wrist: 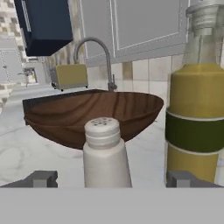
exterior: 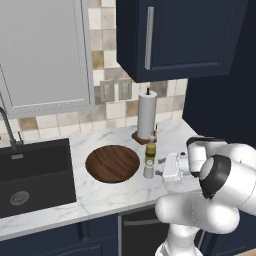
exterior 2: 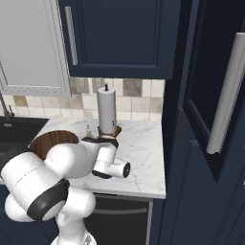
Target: Retrieve the bottle and the shaker from the cabinet and place them next to the mixing bowl on the counter. Then add garlic from the fridge to the mixing bowl.
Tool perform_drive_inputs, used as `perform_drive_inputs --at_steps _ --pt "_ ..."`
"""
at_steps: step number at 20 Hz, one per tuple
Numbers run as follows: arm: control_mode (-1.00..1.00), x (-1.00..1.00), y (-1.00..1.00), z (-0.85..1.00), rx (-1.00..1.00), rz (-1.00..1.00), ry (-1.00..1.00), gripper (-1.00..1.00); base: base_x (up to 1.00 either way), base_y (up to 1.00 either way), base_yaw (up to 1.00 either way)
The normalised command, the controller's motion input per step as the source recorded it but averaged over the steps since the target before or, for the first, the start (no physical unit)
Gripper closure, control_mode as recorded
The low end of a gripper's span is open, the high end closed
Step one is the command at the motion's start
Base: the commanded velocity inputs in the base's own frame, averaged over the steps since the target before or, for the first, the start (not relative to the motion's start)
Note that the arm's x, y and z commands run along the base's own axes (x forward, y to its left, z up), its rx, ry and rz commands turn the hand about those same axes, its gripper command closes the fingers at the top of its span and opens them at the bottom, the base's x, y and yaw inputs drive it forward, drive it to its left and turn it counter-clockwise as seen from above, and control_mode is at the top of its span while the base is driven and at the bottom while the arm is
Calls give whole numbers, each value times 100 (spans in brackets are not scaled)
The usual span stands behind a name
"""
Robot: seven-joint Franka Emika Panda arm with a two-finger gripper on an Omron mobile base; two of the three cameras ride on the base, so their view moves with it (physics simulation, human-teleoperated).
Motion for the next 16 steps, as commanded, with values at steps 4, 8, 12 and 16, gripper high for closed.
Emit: perform_drive_inputs --at_steps 4,8,12,16 --pt "-100 -78 22 0 0 0 -6 -100 0 0 0" --pt "-100 -52 17 36 -2 -2 -2 -100 0 0 0" --pt "-100 -32 40 63 -6 -9 0 -100 0 0 0" --pt "-100 -13 26 73 -5 -16 14 -100 0 0 0"
